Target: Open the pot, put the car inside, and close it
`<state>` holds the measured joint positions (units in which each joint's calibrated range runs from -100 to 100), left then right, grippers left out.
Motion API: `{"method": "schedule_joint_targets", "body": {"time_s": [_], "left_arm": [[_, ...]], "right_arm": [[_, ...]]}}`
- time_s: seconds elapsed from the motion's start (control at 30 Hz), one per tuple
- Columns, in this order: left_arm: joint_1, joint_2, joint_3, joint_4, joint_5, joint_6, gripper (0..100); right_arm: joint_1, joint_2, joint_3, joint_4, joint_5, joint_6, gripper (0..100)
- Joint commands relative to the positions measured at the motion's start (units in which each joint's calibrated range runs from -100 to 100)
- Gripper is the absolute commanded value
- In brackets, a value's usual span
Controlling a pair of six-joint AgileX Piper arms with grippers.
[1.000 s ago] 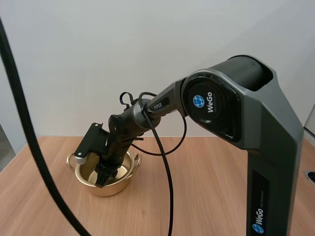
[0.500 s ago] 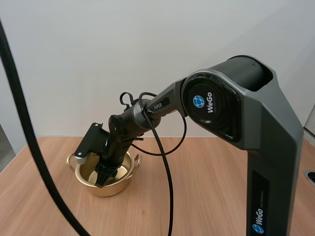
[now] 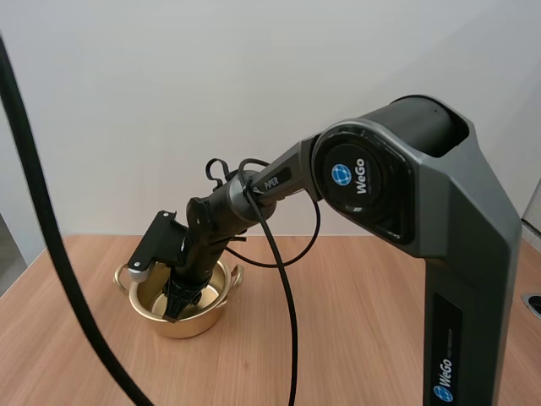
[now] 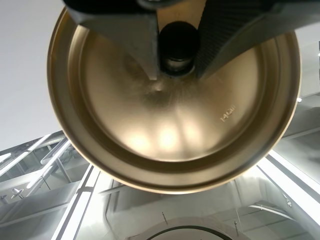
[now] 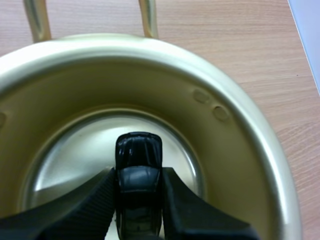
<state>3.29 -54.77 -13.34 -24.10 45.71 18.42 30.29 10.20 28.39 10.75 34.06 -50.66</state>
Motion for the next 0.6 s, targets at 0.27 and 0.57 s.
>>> {"method": "schedule_joint_targets", "body": {"time_s": [0.27, 0.57], "left_arm": [[0.05, -0.01, -0.05, 0.02, 0.06, -0.05, 0], [0.05, -0.01, -0.05, 0.02, 0.06, -0.05, 0]], "right_arm": [[-0.04, 0.00, -0.04, 0.07, 0.22, 0.37, 60], [-0.04, 0.00, -0.04, 0.07, 0.22, 0.86, 70]]}}
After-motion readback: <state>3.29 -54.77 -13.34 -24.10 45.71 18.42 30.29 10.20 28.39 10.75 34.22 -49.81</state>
